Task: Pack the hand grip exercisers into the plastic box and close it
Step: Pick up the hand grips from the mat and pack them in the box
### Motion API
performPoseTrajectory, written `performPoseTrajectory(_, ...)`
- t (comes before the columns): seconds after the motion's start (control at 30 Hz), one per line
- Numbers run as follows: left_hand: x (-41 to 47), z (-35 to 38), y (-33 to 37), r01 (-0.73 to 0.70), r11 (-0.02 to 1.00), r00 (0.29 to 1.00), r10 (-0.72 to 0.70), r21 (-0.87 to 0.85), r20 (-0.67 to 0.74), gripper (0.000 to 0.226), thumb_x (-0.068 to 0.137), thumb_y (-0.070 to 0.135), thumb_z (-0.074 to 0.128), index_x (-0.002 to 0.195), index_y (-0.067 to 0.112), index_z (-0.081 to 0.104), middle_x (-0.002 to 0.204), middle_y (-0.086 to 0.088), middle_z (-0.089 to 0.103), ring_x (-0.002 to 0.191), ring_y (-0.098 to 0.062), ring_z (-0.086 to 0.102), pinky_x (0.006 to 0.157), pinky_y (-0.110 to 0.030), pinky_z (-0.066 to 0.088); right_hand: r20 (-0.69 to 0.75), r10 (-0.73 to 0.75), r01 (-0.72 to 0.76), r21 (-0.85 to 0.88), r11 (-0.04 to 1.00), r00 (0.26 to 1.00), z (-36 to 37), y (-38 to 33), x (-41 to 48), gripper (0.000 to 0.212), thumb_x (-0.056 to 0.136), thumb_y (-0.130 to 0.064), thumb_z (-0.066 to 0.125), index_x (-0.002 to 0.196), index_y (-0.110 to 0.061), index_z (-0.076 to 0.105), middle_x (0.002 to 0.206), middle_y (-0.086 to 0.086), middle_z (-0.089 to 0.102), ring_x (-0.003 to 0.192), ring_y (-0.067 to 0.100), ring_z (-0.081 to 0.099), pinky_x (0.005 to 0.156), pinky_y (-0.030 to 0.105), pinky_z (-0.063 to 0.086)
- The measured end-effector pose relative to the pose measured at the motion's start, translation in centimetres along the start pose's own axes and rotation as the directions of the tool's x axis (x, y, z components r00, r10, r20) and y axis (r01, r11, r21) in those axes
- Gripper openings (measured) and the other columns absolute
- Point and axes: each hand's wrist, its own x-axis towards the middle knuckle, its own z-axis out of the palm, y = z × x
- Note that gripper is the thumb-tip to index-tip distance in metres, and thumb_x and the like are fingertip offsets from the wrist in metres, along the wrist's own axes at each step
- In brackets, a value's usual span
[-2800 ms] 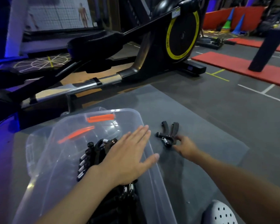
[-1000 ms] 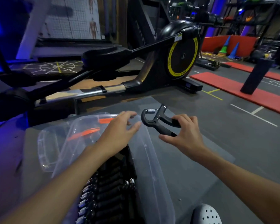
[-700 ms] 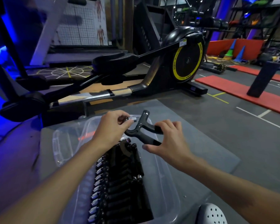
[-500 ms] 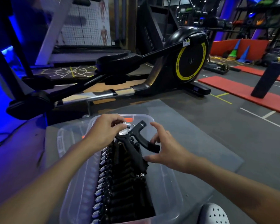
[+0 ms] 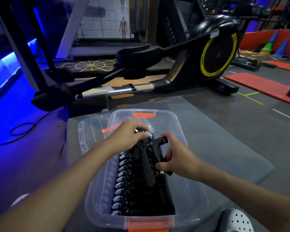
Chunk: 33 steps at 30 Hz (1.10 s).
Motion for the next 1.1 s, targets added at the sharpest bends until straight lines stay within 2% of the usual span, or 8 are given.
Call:
performPoseTrajectory(0.17, -1.0, -0.1, -1.2, -0.003, 0.988, 1.000, 0.003, 0.157, 0.000, 0.018, 0.086, 0.036, 0.057, 0.088, 0.028, 0.073, 0.087, 0.014, 0.070, 0.092, -0.006, 0.064, 0.087, -0.037, 0.052, 0.006, 0.102, -0.102, 0.067, 0.993, 0.995, 2.6, -0.1, -0.4, 0.076, 0.065, -0.024, 0.085, 0.119, -0.026, 0.031, 0.070, -0.011, 0.057, 0.062, 0.006, 0.057, 0.053, 0.015, 0.038)
performPoseTrajectory(0.33, -2.3, -0.4, -2.6, 0.066, 0.951, 0.994, -0.035, 0.303, -0.107, 0.039, 0.087, 0.045, 0.039, 0.081, 0.021, 0.068, 0.086, 0.007, 0.070, 0.090, -0.015, 0.062, 0.093, -0.034, 0.032, 0.048, 0.230, -0.234, 0.115, 0.965, 0.972, 5.5, 0.5, -0.4, 0.077, 0.063, -0.023, 0.087, 0.117, -0.020, 0.032, 0.087, -0.004, 0.058, 0.077, 0.014, 0.057, 0.058, 0.020, 0.041)
performPoseTrajectory(0.47, -2.9, 0.0, -4.1, 0.108, 0.949, 0.987, -0.067, 0.298, -0.144, 0.048, 0.090, 0.048, 0.034, 0.065, 0.013, 0.055, 0.063, -0.001, 0.059, 0.070, -0.018, 0.054, 0.106, -0.039, 0.029, 0.083, 0.265, -0.274, 0.117, 0.955, 0.961, 7.2, 0.7, -0.4, 0.075, 0.062, -0.021, 0.089, 0.111, -0.019, 0.032, 0.100, -0.002, 0.058, 0.087, 0.015, 0.058, 0.067, 0.021, 0.044)
performPoseTrajectory(0.63, -3.1, -0.1, -3.7, 0.128, 0.951, 0.978, -0.074, 0.280, -0.196, 0.053, 0.090, 0.049, 0.033, 0.080, 0.012, 0.071, 0.077, 0.000, 0.070, 0.085, 0.007, 0.050, 0.107, -0.028, 0.019, 0.183, 0.291, -0.308, 0.071, 0.949, 0.939, 7.9, 1.3, 0.3, 0.083, 0.064, -0.020, 0.089, 0.124, -0.014, 0.031, 0.097, 0.000, 0.054, 0.088, 0.017, 0.054, 0.072, 0.023, 0.041)
performPoseTrajectory(0.8, -3.0, 0.0, -4.2, 0.125, 0.959, 0.978, -0.076, 0.253, -0.194, 0.055, 0.087, 0.050, 0.030, 0.071, 0.013, 0.067, 0.067, -0.004, 0.066, 0.076, -0.014, 0.058, 0.110, -0.034, 0.021, 0.206, 0.308, -0.325, 0.056, 0.944, 0.929, 8.3, 2.0, 0.4, 0.085, 0.065, -0.015, 0.088, 0.128, -0.015, 0.031, 0.096, 0.004, 0.057, 0.086, 0.019, 0.056, 0.074, 0.026, 0.043)
performPoseTrajectory(0.87, -3.0, 0.1, -4.4, 0.124, 0.961, 0.976, -0.073, 0.248, -0.203, 0.058, 0.086, 0.053, 0.027, 0.074, 0.014, 0.069, 0.073, -0.003, 0.070, 0.081, -0.015, 0.060, 0.105, -0.029, 0.020, 0.200, 0.305, -0.324, 0.067, 0.944, 0.931, 8.5, 2.1, 0.4, 0.092, 0.065, -0.016, 0.088, 0.135, -0.017, 0.028, 0.098, 0.004, 0.057, 0.085, 0.019, 0.056, 0.073, 0.026, 0.044)
performPoseTrajectory(0.97, -3.0, 0.0, -4.4, 0.114, 0.966, 0.975, -0.064, 0.233, -0.213, 0.061, 0.084, 0.056, 0.026, 0.078, 0.015, 0.070, 0.083, -0.003, 0.073, 0.087, -0.016, 0.063, 0.101, -0.025, 0.019, 0.180, 0.309, -0.331, 0.105, 0.938, 0.934, 8.6, 2.4, 0.4, 0.097, 0.065, -0.020, 0.088, 0.139, -0.019, 0.026, 0.101, 0.003, 0.055, 0.080, 0.017, 0.054, 0.060, 0.019, 0.043)
performPoseTrajectory(1.1, -3.1, -0.1, -4.7, 0.100, 0.980, 0.977, -0.063, 0.173, -0.205, 0.055, 0.086, 0.053, 0.033, 0.077, 0.014, 0.071, 0.081, -0.004, 0.073, 0.087, -0.019, 0.065, 0.107, -0.045, 0.036, 0.176, 0.265, -0.288, 0.120, 0.950, 0.948, 8.1, 2.0, 0.0, 0.096, 0.069, -0.027, 0.086, 0.142, -0.020, 0.024, 0.090, -0.006, 0.055, 0.076, 0.010, 0.056, 0.054, 0.011, 0.038)
